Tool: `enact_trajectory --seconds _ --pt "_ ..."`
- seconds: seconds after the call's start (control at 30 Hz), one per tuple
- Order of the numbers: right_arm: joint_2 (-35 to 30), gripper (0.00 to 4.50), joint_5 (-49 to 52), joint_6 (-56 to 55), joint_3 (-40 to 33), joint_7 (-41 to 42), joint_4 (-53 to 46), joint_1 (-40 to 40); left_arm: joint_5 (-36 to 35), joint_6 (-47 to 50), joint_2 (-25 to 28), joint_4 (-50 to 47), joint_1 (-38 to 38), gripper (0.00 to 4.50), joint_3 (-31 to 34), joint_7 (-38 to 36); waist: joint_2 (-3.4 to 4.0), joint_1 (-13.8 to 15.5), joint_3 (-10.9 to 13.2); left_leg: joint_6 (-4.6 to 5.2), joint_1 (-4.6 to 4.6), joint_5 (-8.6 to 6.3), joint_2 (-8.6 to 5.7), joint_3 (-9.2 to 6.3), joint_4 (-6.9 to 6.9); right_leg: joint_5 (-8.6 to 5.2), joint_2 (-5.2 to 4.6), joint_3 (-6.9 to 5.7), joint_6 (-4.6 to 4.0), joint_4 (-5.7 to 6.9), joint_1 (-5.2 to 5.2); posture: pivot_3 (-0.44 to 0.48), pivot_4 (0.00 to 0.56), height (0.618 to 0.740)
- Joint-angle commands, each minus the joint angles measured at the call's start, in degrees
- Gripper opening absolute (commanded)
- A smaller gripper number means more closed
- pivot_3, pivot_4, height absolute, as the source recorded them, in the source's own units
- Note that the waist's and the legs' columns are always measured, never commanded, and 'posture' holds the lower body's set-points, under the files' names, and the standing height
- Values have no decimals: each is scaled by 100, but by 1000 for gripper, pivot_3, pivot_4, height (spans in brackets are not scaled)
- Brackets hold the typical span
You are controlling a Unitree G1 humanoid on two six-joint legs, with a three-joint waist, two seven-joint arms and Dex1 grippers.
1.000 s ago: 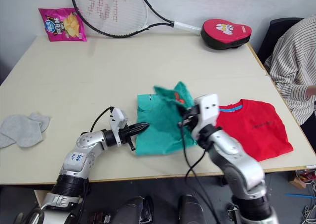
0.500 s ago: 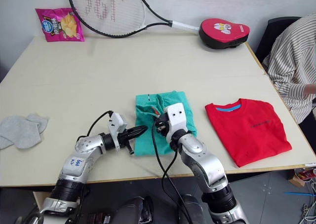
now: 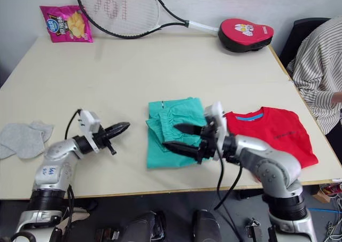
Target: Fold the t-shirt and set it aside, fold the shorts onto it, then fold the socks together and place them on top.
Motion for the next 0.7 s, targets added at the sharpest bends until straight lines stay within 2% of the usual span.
enact_trajectory --seconds 0.03,0.23,0.33,0.43,0.53,0.6,0.7 --pt "84 3133 -970 -1217 96 322 1132 -445 -189 349 -140 -650 -390 0 -607 -345 0 11 0 1 0 1 -7 2 2 4 -4 1 7 -2 2 0 150 740" --pt "372 1032 -2628 -3443 692 830 3154 -1258 477 83 -621 -186 -847 0 -1523 -352 0 -48 3 31 -6 23 -7 37 -6 11 21 15 21 10 -8 0 150 740" --pt "616 46 -3174 -4317 840 920 4218 -1626 951 -167 -1082 469 -1036 0 -1831 106 0 -49 4 31 -5 39 2 50 -5 11 34 12 21 13 -12 0 150 740" --pt "778 46 -3668 -5109 1040 1058 4861 -1772 1391 -473 -1423 958 -1127 0 -1897 676 -1 -49 5 37 -5 41 2 50 5 11 29 16 21 15 -10 0 150 740" --pt "1082 46 -4085 -5860 1266 1109 5547 -1830 1613 -213 -1636 1120 -994 0 -1898 1184 -1 -47 5 40 -4 40 2 46 13 12 23 23 22 14 -7 0 150 740" --pt "1187 46 -4228 -6161 1220 1059 6037 -1921 1909 -136 -1483 1122 -894 0 -2061 1226 -1 -52 5 39 0 39 2 45 13 12 22 26 22 17 -7 0 150 740" --pt "1232 46 -4175 -6405 872 837 6858 -2165 1917 232 -1339 966 -701 0 -2055 1199 -1 -56 5 36 10 40 1 45 12 12 21 28 22 35 -3 0 150 740"
